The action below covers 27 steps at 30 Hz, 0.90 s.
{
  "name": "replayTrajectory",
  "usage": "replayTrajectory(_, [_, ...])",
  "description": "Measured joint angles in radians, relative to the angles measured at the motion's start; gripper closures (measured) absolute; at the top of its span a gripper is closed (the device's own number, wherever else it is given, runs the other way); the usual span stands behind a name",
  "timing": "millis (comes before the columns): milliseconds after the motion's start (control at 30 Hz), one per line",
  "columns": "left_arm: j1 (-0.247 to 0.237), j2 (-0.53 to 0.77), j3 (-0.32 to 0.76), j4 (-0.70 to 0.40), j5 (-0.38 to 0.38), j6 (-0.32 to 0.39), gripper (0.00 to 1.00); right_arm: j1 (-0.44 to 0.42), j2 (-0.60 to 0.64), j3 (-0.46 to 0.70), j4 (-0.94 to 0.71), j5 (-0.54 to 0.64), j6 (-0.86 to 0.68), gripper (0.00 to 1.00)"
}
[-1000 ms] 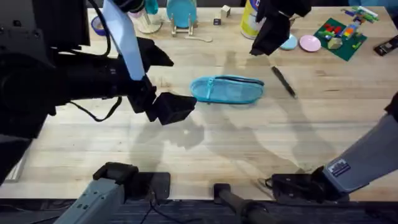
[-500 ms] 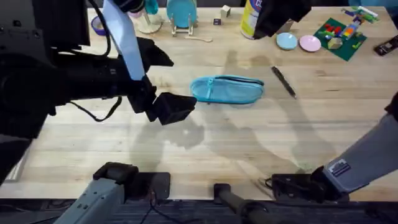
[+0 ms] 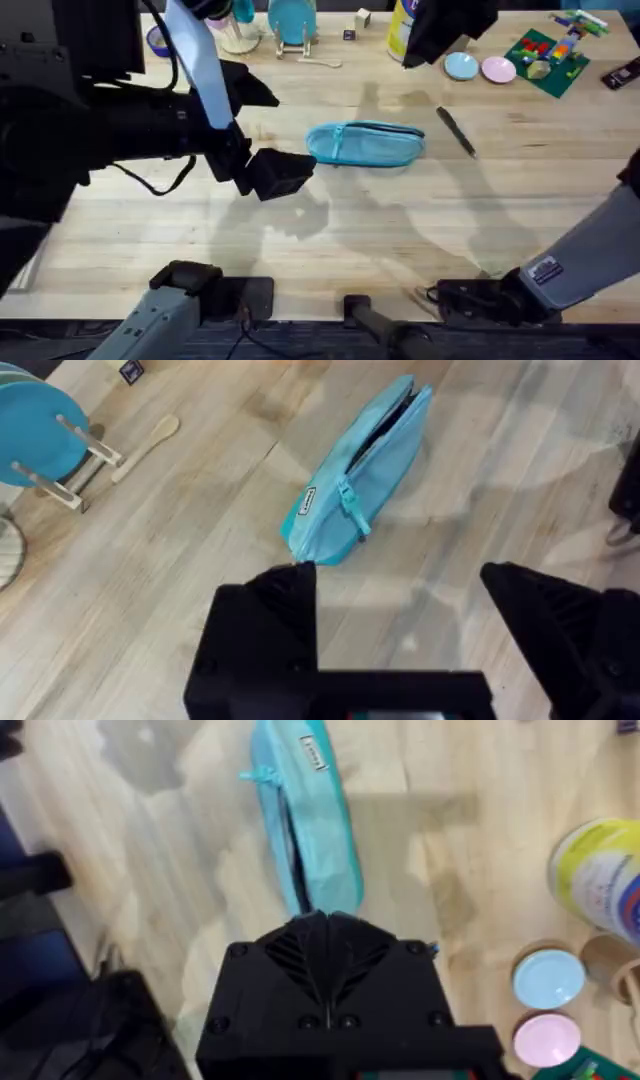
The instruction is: Unzip the bag, pick up the pens from the table one at a time and place them inside, then zip the bag closed.
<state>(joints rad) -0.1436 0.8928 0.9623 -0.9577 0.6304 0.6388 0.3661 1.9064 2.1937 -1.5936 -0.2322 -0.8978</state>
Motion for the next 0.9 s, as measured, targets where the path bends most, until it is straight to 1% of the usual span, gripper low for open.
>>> replayTrajectory(200, [0.000, 0.000, 0.000, 0.000, 0.000, 0.000, 0.008, 0.004, 0.000, -0.001, -0.017, -0.009, 0.000, 0.971])
replayTrajectory(300, [0.000, 0.000, 0.000, 0.000, 0.000, 0.000, 0.007, 0.006, 0.000, -0.021, -0.010, -0.013, 0.000, 0.972])
replayTrajectory(400, [0.000, 0.000, 0.000, 0.000, 0.000, 0.000, 0.007, 0.014, 0.000, -0.071, 0.012, -0.011, 0.004, 0.972])
replayTrajectory(533, [0.000, 0.000, 0.000, 0.000, 0.000, 0.000, 0.008, 0.045, 0.000, -0.134, 0.033, -0.010, 0.012, 0.971])
replayTrajectory(767, [0.000, 0.000, 0.000, 0.000, 0.000, 0.000, 0.008, 0.117, 0.000, -0.251, 0.105, 0.036, 0.043, 0.971])
replayTrajectory(900, [0.000, 0.000, 0.000, 0.000, 0.000, 0.000, 0.006, 0.136, 0.000, -0.319, 0.145, 0.061, 0.068, 0.971])
